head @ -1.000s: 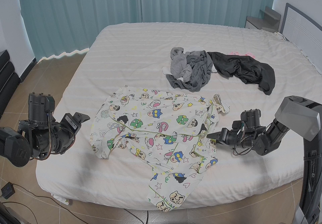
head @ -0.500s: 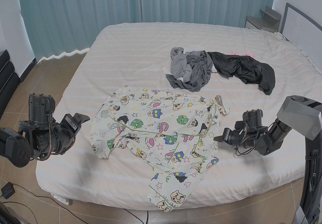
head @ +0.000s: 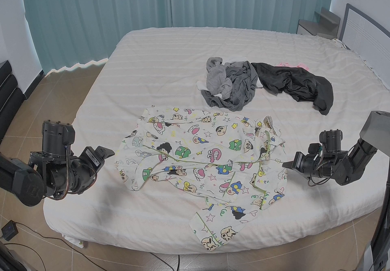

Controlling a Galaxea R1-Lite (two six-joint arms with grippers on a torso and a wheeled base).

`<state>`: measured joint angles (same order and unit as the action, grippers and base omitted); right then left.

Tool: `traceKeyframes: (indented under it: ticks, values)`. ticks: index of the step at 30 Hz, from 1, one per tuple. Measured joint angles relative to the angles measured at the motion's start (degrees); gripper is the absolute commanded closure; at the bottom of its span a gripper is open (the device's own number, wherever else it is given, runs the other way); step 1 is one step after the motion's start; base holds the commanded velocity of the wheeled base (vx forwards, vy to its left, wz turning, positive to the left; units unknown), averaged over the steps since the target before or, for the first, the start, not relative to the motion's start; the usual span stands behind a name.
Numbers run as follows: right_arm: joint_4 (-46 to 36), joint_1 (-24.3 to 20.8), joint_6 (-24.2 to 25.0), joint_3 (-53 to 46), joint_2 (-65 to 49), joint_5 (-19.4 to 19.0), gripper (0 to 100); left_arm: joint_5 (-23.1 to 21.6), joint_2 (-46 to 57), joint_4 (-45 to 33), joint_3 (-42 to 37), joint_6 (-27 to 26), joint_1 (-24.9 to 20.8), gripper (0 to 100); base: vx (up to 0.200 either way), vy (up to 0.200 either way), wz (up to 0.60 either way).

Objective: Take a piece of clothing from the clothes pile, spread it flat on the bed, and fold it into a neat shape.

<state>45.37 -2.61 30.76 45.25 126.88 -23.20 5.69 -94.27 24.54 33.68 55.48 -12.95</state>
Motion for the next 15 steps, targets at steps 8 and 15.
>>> traceKeyframes:
  ticks: [8, 15]
  values:
    - [1.07, 2.47, -3.04, -3.13, -1.44, -0.26, 0, -0.5, -4.38, 0.09, -0.89, 0.07, -2.04, 0, 0.0, 0.0, 0.0]
    - [8.08, 3.29, -1.37, -7.66, -2.95, -0.41, 0, -4.04, -9.53, 2.96, 0.18, 0.24, -2.78, 0, 0.0, 0.0, 0.0]
